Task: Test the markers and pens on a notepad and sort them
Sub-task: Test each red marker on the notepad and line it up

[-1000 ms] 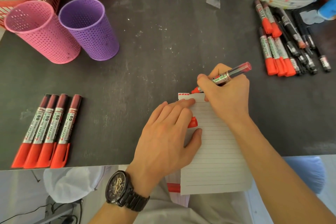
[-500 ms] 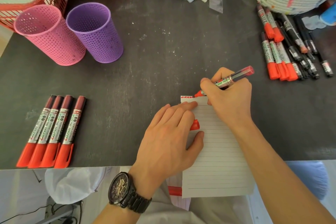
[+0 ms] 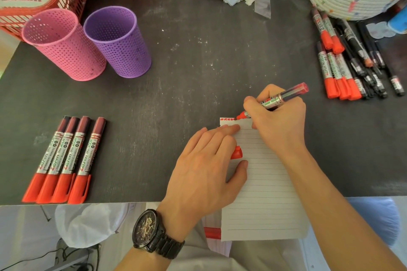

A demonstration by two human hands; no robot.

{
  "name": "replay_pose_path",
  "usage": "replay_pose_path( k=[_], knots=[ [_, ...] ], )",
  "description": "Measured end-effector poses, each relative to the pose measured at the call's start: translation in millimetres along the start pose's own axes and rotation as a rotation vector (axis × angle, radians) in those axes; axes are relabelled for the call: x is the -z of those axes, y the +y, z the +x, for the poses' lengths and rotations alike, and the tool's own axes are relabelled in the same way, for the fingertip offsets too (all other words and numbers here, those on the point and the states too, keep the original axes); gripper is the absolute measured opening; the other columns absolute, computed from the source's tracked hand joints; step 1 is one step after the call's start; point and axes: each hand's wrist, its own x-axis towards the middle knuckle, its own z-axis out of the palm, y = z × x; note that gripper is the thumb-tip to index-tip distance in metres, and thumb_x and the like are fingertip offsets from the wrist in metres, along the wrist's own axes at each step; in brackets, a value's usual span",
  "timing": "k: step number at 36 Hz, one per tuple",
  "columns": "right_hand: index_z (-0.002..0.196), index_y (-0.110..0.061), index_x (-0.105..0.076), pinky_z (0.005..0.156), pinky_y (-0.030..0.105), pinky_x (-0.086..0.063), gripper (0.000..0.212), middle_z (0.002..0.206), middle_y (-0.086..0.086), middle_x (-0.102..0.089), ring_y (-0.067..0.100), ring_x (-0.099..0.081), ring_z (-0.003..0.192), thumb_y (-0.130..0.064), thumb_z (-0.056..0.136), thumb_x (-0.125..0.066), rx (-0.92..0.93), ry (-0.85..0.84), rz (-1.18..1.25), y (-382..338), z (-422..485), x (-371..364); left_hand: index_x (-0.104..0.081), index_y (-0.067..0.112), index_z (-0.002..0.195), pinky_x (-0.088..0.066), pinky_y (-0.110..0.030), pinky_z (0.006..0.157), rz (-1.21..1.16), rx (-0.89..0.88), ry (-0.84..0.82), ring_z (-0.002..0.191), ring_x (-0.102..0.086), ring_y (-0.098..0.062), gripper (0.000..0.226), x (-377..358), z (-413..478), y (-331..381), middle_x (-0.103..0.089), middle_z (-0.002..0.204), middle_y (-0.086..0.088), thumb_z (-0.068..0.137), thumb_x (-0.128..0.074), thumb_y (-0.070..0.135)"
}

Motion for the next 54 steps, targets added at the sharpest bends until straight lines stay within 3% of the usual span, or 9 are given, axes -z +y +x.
replay_pose_path(
  k=[7, 14, 19, 24, 30, 34, 42, 51, 54],
  knots=[
    [0.060, -0.011, -0.052, 0.047, 0.019, -0.043, 0.025, 0.042, -0.007, -0.054, 0.005, -0.054, 0.039, -0.013, 0.079, -0.068, -0.046, 0.062, 0.165, -1, 3, 3, -0.045, 0.024, 0.092, -0.033, -0.036, 0.115, 0.004, 0.004, 0.004, 0.116, -0.055, -0.012, 0.021, 1, 1, 0, -0.057, 0.137, 0.007, 0.093, -0.054, 0.043],
    [0.065, -0.019, -0.054, 0.043, 0.019, -0.040, 0.034, 0.044, -0.002, -0.052, 0.009, -0.047, 0.038, -0.033, 0.089, -0.073, -0.063, 0.026, 0.316, -12, 3, 11, -0.046, 0.027, 0.093, -0.028, -0.029, 0.116, 0.032, 0.029, -0.017, 0.117, -0.053, -0.007, 0.021, 2, 0, 1, -0.056, 0.137, 0.011, 0.093, -0.053, 0.048],
    [0.087, -0.018, -0.068, 0.047, 0.027, -0.041, 0.016, 0.067, 0.006, -0.063, 0.018, -0.053, 0.049, -0.033, 0.087, -0.075, -0.176, -0.162, 0.515, -28, -4, 32, -0.046, 0.027, 0.089, -0.032, -0.023, 0.113, 0.030, 0.031, 0.031, 0.117, -0.051, -0.005, 0.022, 4, -2, 0, -0.057, 0.135, 0.012, 0.091, -0.055, 0.047],
    [0.113, -0.005, -0.071, 0.055, 0.029, -0.051, 0.039, 0.093, 0.017, -0.070, 0.023, -0.060, 0.062, -0.032, 0.091, -0.054, -0.338, -0.318, 0.771, -30, -35, 56, -0.044, 0.029, 0.090, -0.027, -0.013, 0.110, -0.036, 0.083, 0.047, 0.133, -0.040, -0.001, 0.024, 9, -3, 1, -0.051, 0.139, 0.019, 0.091, -0.055, 0.050],
    [0.090, -0.011, -0.067, 0.042, 0.026, -0.047, 0.023, 0.083, 0.025, -0.071, 0.024, -0.054, 0.046, -0.026, 0.078, -0.055, -0.467, -0.226, 0.845, -29, -67, 73, -0.054, 0.028, 0.130, -0.030, -0.015, 0.109, -0.267, 0.120, 0.123, 0.136, -0.036, 0.002, 0.038, 19, -7, -3, -0.044, 0.136, 0.033, 0.100, -0.036, 0.045],
    [0.078, -0.013, -0.066, 0.037, 0.024, -0.043, 0.017, 0.075, 0.026, -0.071, 0.023, -0.050, 0.039, -0.027, 0.074, -0.058, -0.526, -0.163, 0.828, -29, -79, 77, -0.052, 0.041, 0.126, -0.032, -0.005, 0.096, -0.378, 0.187, 0.172, 0.125, -0.046, 0.001, 0.034, 21, -11, -5, -0.047, 0.128, 0.035, 0.103, -0.030, 0.053],
    [0.091, 0.000, -0.067, 0.035, 0.023, -0.041, 0.027, 0.070, 0.023, -0.070, 0.018, -0.050, 0.037, -0.022, 0.076, -0.061, -0.510, -0.118, 0.784, -30, -92, 82, -0.053, 0.056, 0.108, -0.043, -0.007, 0.079, -0.414, 0.273, 0.121, 0.103, -0.057, 0.001, 0.036, 21, -13, -4, -0.060, 0.108, 0.030, 0.087, -0.037, 0.080],
    [0.077, -0.010, -0.077, 0.039, 0.026, -0.044, 0.020, 0.072, 0.027, -0.068, 0.020, -0.054, 0.043, -0.025, 0.069, -0.067, -0.415, -0.219, 0.748, -34, -105, 83, -0.059, 0.058, 0.119, -0.045, -0.013, 0.075, -0.438, 0.150, 0.029, 0.097, -0.058, -0.010, 0.031, 42, -17, 9, -0.058, 0.109, 0.024, 0.089, -0.053, 0.063],
    [0.085, -0.009, -0.079, 0.042, 0.026, -0.045, 0.031, 0.074, 0.027, -0.069, 0.021, -0.056, 0.047, -0.030, 0.064, -0.086, -0.385, -0.298, 0.688, -35, -108, 83, -0.059, 0.055, 0.121, -0.048, -0.018, 0.072, -0.369, 0.091, -0.044, 0.092, -0.059, -0.014, 0.033, 51, -16, 13, -0.056, 0.111, 0.023, 0.090, -0.053, 0.061]
  ],
)
